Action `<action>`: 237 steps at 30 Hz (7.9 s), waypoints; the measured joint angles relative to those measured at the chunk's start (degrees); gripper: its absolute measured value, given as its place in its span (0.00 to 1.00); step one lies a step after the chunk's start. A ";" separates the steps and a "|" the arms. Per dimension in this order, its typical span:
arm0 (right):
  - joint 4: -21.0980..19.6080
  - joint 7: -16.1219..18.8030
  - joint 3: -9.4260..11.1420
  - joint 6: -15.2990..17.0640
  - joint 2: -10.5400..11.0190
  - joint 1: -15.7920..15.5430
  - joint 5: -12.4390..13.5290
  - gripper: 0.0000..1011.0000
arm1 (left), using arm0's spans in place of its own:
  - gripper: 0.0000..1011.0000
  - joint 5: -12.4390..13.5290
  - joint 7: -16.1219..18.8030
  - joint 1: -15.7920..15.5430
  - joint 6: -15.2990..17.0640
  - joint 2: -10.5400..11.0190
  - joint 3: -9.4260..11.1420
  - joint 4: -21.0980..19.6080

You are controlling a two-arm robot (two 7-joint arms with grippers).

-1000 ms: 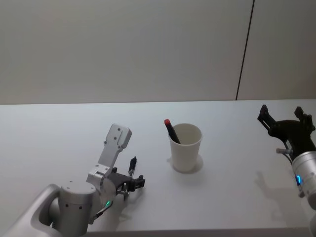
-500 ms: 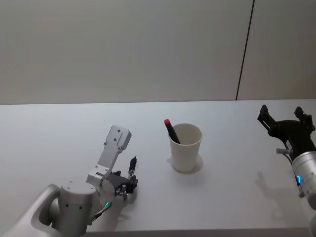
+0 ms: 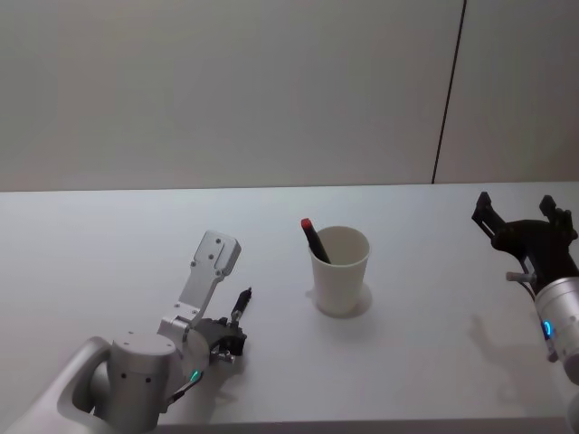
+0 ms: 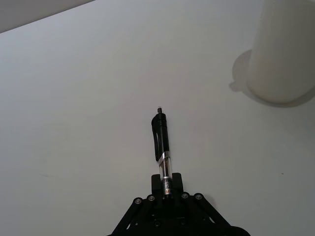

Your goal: Place the pen into the pen holder.

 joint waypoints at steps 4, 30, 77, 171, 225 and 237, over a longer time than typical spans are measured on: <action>0.00 0.00 0.00 0.00 0.00 0.00 0.00 0.99 | 0.13 0.20 -0.01 0.01 0.06 -0.04 -0.10 0.01; 0.00 0.00 0.00 0.00 0.00 0.00 0.00 0.99 | 0.13 3.57 2.63 2.50 -7.37 1.84 -1.45 -7.42; 0.00 0.00 0.00 0.00 0.00 0.00 0.00 0.99 | 0.13 17.80 -4.23 1.62 -45.34 3.30 -2.35 -11.41; -10.73 28.16 -0.07 8.03 3.68 -1.59 23.53 0.99 | 0.13 13.86 -25.05 -4.66 -64.67 0.16 -1.13 -1.04; -9.48 15.10 -6.72 13.48 -2.87 4.60 26.01 0.56 | 0.13 13.86 -25.04 -4.66 -64.66 0.17 -1.13 -1.05; -10.05 13.59 -7.00 13.31 -2.98 4.91 27.11 0.18 | 0.13 13.85 -25.04 -4.66 -64.66 0.17 -1.13 -1.05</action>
